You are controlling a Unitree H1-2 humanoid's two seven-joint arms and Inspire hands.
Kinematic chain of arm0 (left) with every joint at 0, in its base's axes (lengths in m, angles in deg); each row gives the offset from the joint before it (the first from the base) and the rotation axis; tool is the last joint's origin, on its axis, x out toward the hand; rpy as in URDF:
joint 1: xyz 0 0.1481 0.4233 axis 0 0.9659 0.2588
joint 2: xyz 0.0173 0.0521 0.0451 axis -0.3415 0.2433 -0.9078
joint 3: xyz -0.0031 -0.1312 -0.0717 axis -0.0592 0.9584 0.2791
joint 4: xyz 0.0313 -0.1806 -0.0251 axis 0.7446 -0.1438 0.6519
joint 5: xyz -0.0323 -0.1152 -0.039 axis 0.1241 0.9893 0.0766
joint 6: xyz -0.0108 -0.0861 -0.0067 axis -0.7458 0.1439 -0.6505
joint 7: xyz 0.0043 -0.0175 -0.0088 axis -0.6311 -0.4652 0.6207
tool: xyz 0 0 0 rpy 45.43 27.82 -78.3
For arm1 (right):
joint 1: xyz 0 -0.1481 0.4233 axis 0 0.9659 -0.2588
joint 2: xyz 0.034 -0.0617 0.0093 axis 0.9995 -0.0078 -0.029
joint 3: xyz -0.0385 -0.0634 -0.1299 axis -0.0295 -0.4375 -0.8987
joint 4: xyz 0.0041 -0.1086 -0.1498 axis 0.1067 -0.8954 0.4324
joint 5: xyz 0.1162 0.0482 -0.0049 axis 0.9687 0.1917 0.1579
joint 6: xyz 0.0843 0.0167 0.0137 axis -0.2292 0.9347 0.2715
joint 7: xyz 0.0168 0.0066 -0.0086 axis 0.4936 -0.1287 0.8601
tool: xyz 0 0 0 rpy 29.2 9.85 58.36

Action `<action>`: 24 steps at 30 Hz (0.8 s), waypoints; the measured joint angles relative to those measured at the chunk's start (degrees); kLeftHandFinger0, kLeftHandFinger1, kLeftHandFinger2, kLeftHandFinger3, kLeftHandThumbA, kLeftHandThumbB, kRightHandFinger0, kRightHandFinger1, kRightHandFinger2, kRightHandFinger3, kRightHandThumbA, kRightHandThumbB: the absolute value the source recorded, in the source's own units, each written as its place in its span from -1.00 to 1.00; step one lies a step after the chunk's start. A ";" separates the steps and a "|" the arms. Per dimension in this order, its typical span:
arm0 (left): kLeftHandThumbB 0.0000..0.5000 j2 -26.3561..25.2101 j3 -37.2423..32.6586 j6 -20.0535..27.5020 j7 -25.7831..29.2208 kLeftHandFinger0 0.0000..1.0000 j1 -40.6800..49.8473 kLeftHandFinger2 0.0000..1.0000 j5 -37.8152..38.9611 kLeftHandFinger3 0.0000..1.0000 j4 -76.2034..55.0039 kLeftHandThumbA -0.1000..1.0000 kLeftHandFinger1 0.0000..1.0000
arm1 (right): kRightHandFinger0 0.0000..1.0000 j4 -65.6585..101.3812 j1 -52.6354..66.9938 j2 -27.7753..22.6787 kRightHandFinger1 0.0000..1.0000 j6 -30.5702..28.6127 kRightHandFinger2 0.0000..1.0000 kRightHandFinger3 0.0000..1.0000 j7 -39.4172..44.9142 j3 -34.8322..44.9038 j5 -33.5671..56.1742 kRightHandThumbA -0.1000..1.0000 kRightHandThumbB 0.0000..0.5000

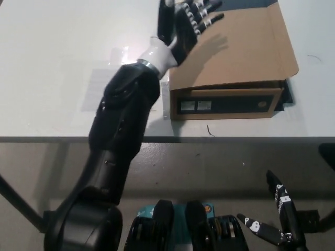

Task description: A small storge box is placed at the center of the table and the robot uses its left hand to push the lid and close it

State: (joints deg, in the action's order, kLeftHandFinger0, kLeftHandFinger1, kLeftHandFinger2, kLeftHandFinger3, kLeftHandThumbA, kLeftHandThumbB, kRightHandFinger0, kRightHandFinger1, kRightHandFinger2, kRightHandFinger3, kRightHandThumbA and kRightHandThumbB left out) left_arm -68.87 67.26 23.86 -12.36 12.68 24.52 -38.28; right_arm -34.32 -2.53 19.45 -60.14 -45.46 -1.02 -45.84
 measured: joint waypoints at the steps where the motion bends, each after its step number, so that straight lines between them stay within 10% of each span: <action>1: 0.66 -0.20 0.04 -0.36 0.05 1.00 0.94 1.00 0.20 1.00 -2.23 1.00 1.00 | 1.00 -0.02 0.04 0.00 1.00 0.00 1.00 1.00 0.00 0.00 0.00 1.00 0.34; 14: 0.62 -6.33 1.43 -2.63 0.25 1.00 21.12 1.00 1.86 1.00 -26.97 1.00 1.00 | 1.00 -0.99 0.29 -0.01 1.00 0.04 1.00 1.00 0.01 0.01 0.03 1.00 0.46; 17: 1.00 -8.42 1.71 -2.61 0.21 1.00 29.95 1.00 2.13 1.00 -33.26 1.00 1.00 | 1.00 -1.15 0.32 0.01 1.00 0.05 1.00 1.00 0.02 0.01 0.07 1.00 0.46; 20: 0.35 -9.99 1.90 -2.45 0.17 1.00 37.61 1.00 2.11 1.00 -38.54 1.00 1.00 | 1.00 -1.32 0.33 0.04 1.00 0.05 1.00 1.00 0.02 0.01 0.10 1.00 0.44; 24: 0.62 -11.70 1.99 -1.87 -0.04 1.00 47.99 1.00 2.10 1.00 -46.99 1.00 1.00 | 1.00 -1.63 0.33 0.06 1.00 0.05 1.00 1.00 0.02 0.01 0.12 1.00 0.46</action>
State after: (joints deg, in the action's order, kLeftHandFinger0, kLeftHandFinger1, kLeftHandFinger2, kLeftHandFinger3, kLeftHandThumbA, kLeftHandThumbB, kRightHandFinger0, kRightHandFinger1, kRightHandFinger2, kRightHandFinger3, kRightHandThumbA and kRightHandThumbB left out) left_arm -80.57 69.25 21.99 -12.40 60.67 26.62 -85.27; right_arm -35.95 -2.20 19.51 -60.09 -45.44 -1.01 -45.72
